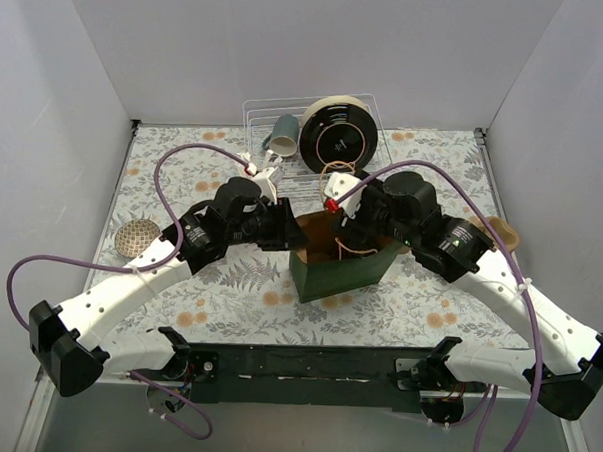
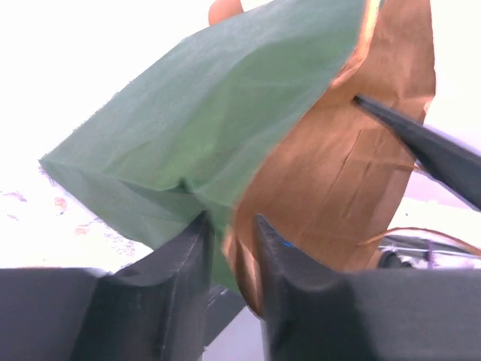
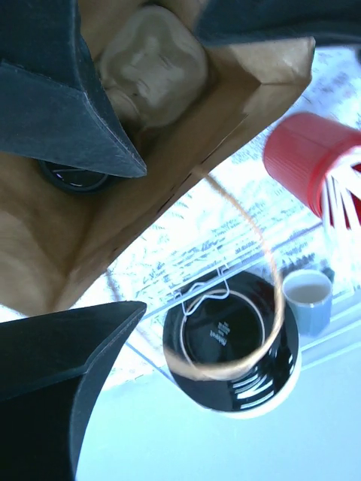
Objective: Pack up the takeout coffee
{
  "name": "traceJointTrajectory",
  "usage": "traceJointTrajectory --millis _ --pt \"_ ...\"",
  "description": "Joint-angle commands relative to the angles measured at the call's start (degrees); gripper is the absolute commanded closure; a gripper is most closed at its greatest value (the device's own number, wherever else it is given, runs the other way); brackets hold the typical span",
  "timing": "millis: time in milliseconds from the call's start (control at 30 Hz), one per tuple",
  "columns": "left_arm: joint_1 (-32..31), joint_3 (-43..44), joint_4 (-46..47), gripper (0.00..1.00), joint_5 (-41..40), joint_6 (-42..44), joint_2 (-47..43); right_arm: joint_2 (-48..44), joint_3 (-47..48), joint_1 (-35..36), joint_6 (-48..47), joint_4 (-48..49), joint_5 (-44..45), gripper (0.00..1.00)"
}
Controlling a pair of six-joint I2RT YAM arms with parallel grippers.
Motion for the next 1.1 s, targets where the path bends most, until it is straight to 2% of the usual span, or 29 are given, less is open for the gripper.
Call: traceJointTrajectory --millis 0,167,200,233,333,433,600,633,733,767,933,967,1067 --pt "0.15 4.07 -3.3 0.6 -2.64 1.08 0.2 -0.73 3.77 -0.37 5.28 6.44 4.13 0.26" --pt "0.15 7.58 -4.8 0.42 -4.4 2.75 1.43 0.59 6.76 -0.37 10.12 5.84 6.87 0.29" --pt "0.15 8.03 -4.97 0.32 -4.84 2.93 1.44 0.59 6.94 -0.37 10.83 6.18 7.13 0.29" --pt "0.15 8.38 -4.89 0.28 -5.02 3.54 1.44 0.5 6.76 -0.37 11.88 7.84 7.05 0.29" --pt "0.15 9.87 -4.8 0.2 -6.07 5.12 1.35 0.06 6.94 -0.28 15.66 8.82 7.48 0.31" --pt "0.15 12.51 -6.03 0.19 -7.91 5.92 2.14 0.59 8.69 -0.37 20.93 8.91 11.78 0.32" --pt "0.15 16.46 -8.13 0.17 -11.87 6.62 3.28 1.47 10.62 -0.37 28.4 7.77 11.18 0.34" --pt "0.15 17.95 -8.4 0.16 -15.62 6.88 3.19 1.82 11.41 -0.37 29.89 7.25 10.91 0.34" --pt "0.15 21.37 -9.63 0.09 -20.47 8.2 3.11 3.49 15.71 -0.37 33.32 4.44 12.58 0.34" --pt "0.15 22.43 -9.9 0.02 -22.84 8.81 3.28 4.62 18.16 -0.37 34.12 3.65 12.84 0.34" --pt "0.15 27.27 -13.23 0.02 -29.09 13.03 3.63 6.3 22.32 -0.37 38.34 -1.11 10.21 0.35" --pt "0.15 28.06 -14.8 0.02 -32.67 12.87 3.81 6.13 22.23 -0.37 39.04 -1.11 9.6 0.35" --pt "0.5 29.64 -18.58 0.09 -37.88 11.55 4.77 4.99 20.74 -0.37 39.31 -0.41 8.98 0.35"
